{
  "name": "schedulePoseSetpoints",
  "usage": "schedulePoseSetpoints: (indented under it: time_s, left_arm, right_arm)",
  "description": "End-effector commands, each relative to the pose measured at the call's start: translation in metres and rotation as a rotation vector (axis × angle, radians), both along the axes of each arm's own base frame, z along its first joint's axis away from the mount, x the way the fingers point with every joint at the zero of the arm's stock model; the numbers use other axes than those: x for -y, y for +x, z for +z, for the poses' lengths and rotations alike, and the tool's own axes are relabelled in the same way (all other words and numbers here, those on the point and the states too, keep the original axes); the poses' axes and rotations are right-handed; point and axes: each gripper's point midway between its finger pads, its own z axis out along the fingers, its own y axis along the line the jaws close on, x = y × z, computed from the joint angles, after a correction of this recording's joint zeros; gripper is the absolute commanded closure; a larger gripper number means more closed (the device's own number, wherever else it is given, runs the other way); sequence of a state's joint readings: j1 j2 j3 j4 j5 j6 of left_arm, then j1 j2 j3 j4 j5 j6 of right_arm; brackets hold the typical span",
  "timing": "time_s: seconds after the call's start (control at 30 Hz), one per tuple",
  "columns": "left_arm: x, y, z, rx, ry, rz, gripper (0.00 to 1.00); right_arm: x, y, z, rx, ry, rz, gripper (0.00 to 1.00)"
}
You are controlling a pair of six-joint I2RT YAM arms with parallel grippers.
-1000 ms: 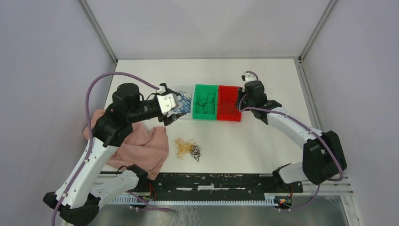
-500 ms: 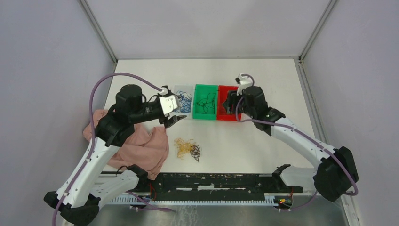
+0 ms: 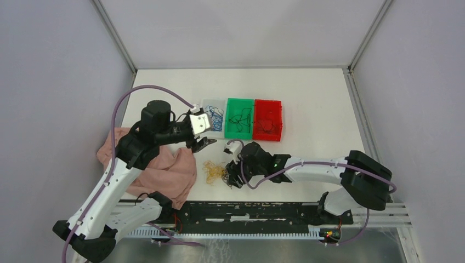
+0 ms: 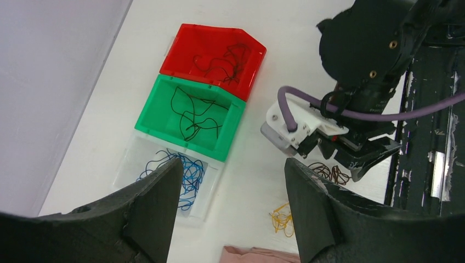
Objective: Untangle the cables
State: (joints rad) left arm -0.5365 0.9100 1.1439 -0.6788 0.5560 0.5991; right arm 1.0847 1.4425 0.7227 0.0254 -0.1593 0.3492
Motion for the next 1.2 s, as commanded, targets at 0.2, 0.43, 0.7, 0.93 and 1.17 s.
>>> schedulePoseSetpoints:
  time_s: [0.2,0.43,0.7,0.93,1.17]
  left_arm:
    - [0.000,-0.004,0.022,0.055,-0.029,-0.018,0.25]
    - [0.000,-0.011,0.008,0.019,-0.032,-0.027,0.26]
    - [0.005,-0.028,0.002,0.018,-0.074,-0.102,0.29]
    - [0.006,-0.042,-0.009,0.002,-0.066,-0.172,0.30]
    - [0.005,-0.039,-0.007,0.033,-0.059,-0.163,0.30]
  right_arm:
    - [-0.018,0.024,-0.016,0.080,-0.028,-0.065,0.65]
    - [-0.015,0.037,0.081,0.223,0.173,-0.122,1.00]
    - [-0.009,0.033,0.177,0.207,0.406,-0.121,1.00]
    - [0.001,0.041,0.168,0.159,0.368,-0.115,0.85]
    - [0.013,0.041,0.045,0.054,0.095,-0.124,0.43]
